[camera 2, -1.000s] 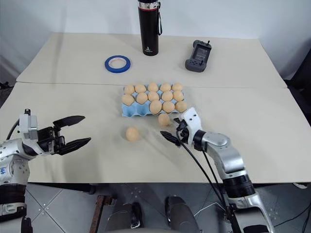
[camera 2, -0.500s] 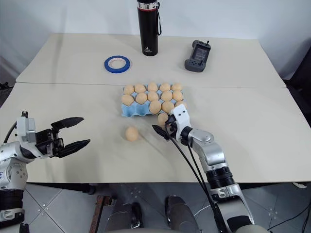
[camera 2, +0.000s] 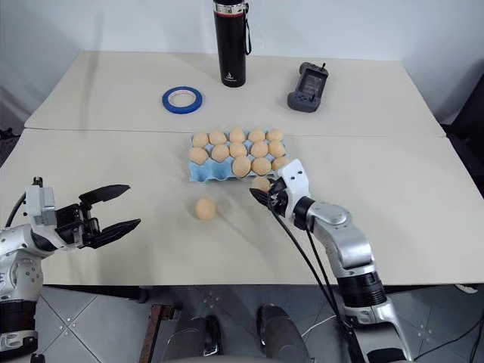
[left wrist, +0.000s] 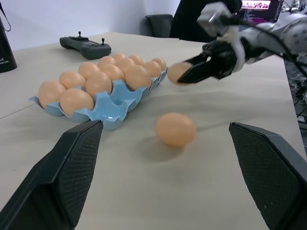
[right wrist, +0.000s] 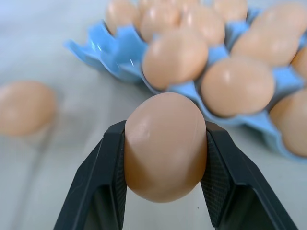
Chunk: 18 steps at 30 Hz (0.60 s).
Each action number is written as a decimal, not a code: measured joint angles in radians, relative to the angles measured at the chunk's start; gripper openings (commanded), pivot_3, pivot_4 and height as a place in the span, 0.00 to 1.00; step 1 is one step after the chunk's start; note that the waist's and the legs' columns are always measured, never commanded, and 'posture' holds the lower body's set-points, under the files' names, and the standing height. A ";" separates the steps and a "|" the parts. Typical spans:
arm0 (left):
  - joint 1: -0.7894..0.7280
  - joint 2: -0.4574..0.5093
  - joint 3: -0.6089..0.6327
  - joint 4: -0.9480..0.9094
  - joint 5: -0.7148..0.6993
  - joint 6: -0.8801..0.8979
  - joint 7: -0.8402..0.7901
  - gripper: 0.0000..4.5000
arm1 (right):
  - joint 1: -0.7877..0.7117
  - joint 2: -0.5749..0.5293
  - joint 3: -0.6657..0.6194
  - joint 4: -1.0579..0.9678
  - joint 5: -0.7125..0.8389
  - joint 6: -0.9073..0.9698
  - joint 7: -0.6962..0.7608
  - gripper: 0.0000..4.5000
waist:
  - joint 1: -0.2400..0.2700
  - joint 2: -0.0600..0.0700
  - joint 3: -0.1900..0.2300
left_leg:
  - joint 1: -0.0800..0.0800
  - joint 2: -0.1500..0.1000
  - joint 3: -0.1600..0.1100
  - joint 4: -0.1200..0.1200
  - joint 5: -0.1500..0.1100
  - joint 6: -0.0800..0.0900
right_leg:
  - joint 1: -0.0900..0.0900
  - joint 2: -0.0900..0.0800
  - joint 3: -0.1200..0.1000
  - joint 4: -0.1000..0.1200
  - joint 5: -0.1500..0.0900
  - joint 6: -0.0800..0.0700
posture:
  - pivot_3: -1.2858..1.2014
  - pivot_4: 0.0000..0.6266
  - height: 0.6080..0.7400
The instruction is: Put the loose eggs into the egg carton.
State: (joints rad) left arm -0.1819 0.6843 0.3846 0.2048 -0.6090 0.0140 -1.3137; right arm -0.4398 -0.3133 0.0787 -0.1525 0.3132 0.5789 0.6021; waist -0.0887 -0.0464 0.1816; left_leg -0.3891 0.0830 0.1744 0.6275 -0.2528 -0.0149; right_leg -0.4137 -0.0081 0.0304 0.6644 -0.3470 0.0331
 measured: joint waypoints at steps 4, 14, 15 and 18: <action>-0.010 -0.013 -0.003 0.001 -0.001 -0.001 0.009 1.00 | -0.166 0.055 -0.009 0.022 0.031 0.029 -0.012 0.36 | -0.013 0.000 0.000 | 0.001 0.000 0.000 0.001 0.001 0.001 | -0.001 0.000 0.000 0.004 0.001 -0.001 | 0.52 0.24 1.00; -0.033 -0.021 -0.008 0.004 -0.001 -0.004 0.031 1.00 | -0.381 0.235 0.040 0.512 -0.070 -0.244 -0.019 0.36 | -0.022 -0.001 0.000 | -0.003 0.000 0.000 0.000 0.002 -0.001 | -0.002 0.000 -0.001 0.000 0.000 -0.001 | 0.52 0.24 1.00; -0.032 -0.021 -0.008 0.003 -0.001 -0.004 0.033 1.00 | -0.385 0.243 0.047 0.534 -0.079 -0.260 -0.014 0.36 | -0.023 -0.001 0.000 | -0.003 0.000 0.000 0.000 0.002 -0.001 | -0.002 0.000 -0.001 0.000 0.000 0.000 | 0.52 0.24 1.00; -0.018 -0.021 -0.001 -0.005 -0.001 -0.004 0.040 1.00 | -0.406 0.255 0.072 0.589 -0.108 -0.308 0.009 0.36 | -0.028 0.000 0.000 | -0.003 0.000 0.000 0.000 0.002 -0.002 | -0.003 0.000 0.000 0.000 0.000 0.000 | 0.52 0.24 1.00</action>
State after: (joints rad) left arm -0.2001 0.6629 0.3839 0.1997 -0.6102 0.0098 -1.2737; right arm -0.8460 -0.0584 0.1506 0.4366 0.2056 0.2704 0.6108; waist -0.1170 -0.0468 0.1813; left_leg -0.3918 0.0834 0.1748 0.6271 -0.2512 -0.0166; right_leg -0.4169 -0.0078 0.0300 0.6643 -0.3473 0.0329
